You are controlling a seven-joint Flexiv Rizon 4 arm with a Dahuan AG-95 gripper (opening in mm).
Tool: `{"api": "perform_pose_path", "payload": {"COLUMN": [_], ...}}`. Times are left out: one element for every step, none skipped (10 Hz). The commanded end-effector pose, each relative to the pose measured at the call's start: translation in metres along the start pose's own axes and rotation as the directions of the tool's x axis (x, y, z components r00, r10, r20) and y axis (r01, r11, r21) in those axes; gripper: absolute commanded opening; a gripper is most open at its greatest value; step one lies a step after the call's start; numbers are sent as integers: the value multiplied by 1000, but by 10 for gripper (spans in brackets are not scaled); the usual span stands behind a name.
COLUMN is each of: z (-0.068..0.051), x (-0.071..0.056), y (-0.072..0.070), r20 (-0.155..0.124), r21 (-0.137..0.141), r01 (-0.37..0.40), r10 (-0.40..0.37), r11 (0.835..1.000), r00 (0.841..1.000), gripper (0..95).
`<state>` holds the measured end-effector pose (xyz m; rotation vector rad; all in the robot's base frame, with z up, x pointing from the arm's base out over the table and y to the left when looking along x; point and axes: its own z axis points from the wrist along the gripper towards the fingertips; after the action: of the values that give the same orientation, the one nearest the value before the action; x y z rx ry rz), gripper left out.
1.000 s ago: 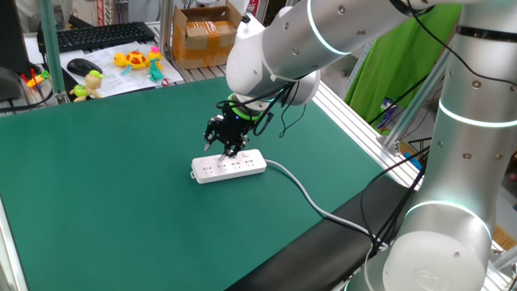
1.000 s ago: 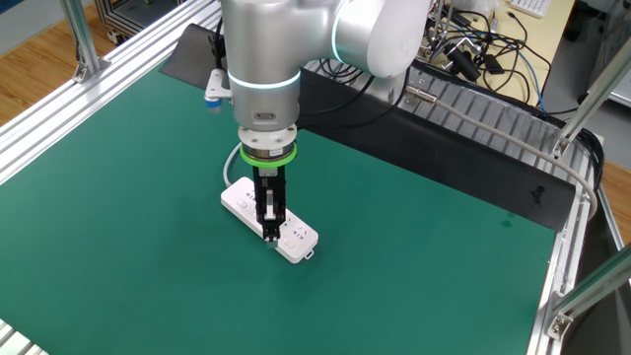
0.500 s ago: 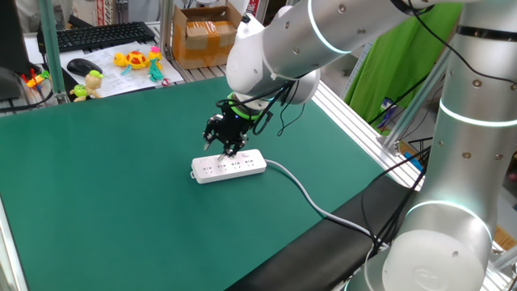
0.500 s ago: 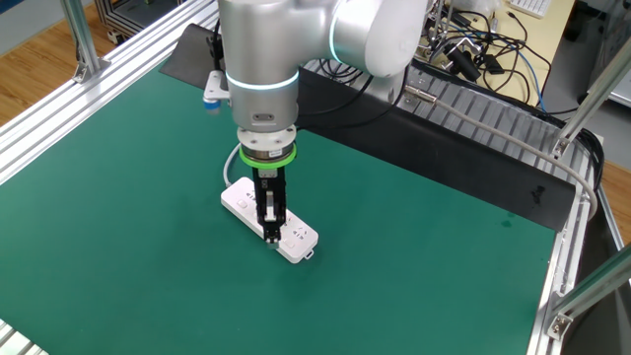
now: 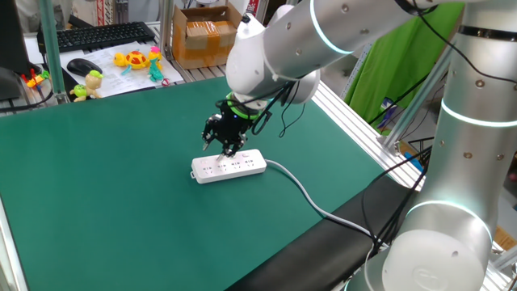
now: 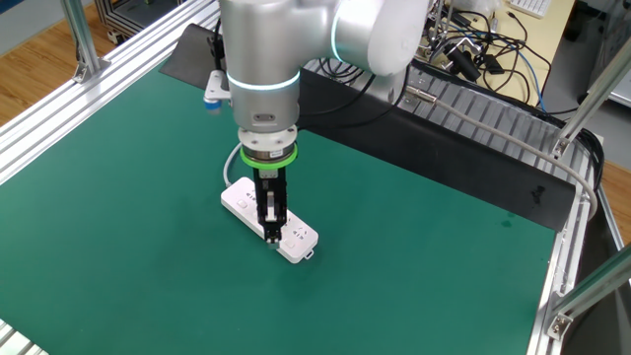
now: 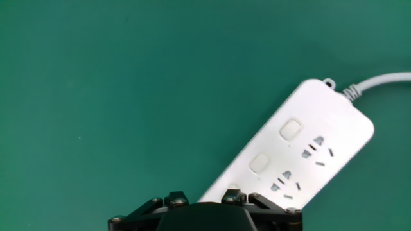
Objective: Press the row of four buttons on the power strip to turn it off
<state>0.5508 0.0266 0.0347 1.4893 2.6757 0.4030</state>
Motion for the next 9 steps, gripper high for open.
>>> {"api": "perform_pose_path", "payload": {"z": [2, 0, -1, -2, -2, -3, -5, -8, -9], "x": [0, 0, 0, 0, 1, 4, 9, 13, 15], "y": [0, 0, 0, 0, 1, 2, 4, 7, 9], "r20": [5, 1, 1, 3, 5, 5, 5, 3, 3], "r21": [1, 1, 1, 3, 9, 9, 8, 7, 8], "r01": [0, 0, 1, 2, 7, 7, -3, -13, -18], "r10": [0, 0, -1, -2, -7, -7, 3, 13, 18], "r11": [1000, 1000, 1000, 1000, 1000, 1000, 1000, 1000, 1000], "r00": [1000, 1000, 1000, 1000, 1000, 1000, 1000, 1000, 1000], "gripper": [380, 380, 380, 380, 380, 380, 380, 380, 380]}}
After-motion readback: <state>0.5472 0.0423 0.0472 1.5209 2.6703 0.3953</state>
